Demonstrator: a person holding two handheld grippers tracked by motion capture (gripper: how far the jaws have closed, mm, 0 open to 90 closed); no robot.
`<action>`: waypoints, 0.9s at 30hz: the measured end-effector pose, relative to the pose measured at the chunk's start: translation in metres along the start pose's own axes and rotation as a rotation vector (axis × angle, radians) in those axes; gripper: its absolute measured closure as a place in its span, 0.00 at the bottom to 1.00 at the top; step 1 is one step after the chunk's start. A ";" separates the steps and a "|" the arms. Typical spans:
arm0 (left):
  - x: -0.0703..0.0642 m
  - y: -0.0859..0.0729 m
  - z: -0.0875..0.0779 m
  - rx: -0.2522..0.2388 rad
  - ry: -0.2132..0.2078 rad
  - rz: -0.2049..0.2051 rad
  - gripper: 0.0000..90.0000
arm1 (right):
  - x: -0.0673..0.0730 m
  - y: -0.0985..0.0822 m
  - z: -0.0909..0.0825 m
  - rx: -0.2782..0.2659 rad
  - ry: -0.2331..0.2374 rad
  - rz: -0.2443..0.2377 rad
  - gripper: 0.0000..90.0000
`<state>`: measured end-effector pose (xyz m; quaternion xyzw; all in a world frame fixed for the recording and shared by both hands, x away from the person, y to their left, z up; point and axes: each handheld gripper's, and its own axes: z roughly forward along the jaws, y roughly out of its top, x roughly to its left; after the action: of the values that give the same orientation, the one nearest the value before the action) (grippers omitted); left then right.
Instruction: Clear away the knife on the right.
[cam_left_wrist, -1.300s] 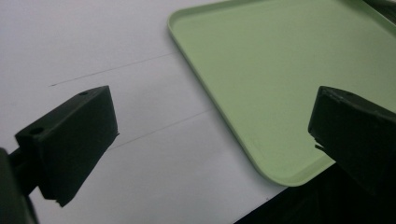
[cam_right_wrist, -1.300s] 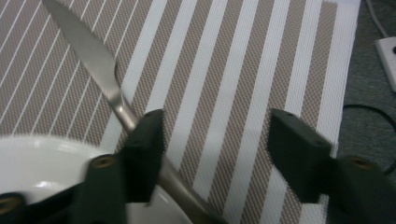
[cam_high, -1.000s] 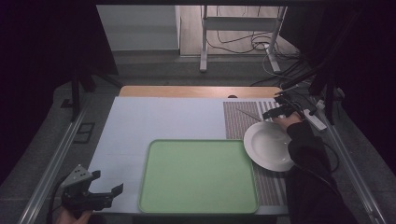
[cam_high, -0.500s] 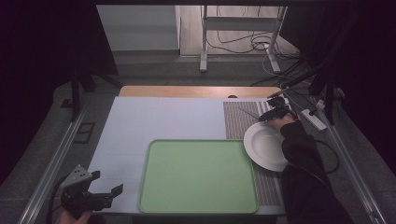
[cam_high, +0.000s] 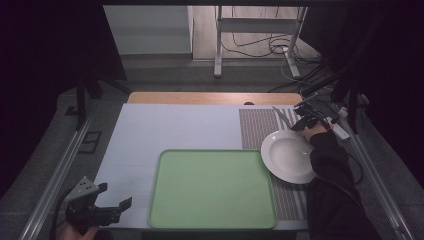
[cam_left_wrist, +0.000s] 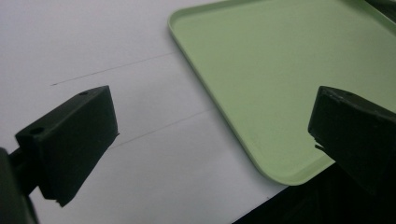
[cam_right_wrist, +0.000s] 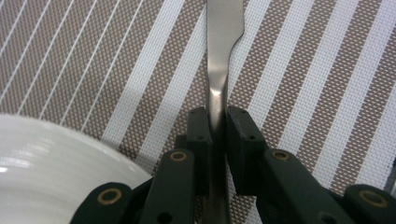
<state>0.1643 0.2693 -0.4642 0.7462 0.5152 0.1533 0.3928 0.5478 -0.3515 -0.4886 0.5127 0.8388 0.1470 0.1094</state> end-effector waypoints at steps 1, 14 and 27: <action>0.000 0.000 0.000 0.000 0.000 0.000 0.01 | -0.001 -0.001 0.000 0.001 0.002 0.000 0.90; -0.001 0.001 0.001 0.003 0.001 0.005 0.01 | -0.023 -0.015 -0.024 -0.027 -0.019 0.047 0.90; -0.001 0.001 0.001 0.005 0.001 0.006 0.01 | -0.035 -0.026 -0.049 -0.072 -0.009 0.090 0.90</action>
<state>0.1654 0.2680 -0.4640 0.7485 0.5137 0.1537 0.3901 0.5260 -0.4009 -0.4514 0.5462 0.8086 0.1796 0.1249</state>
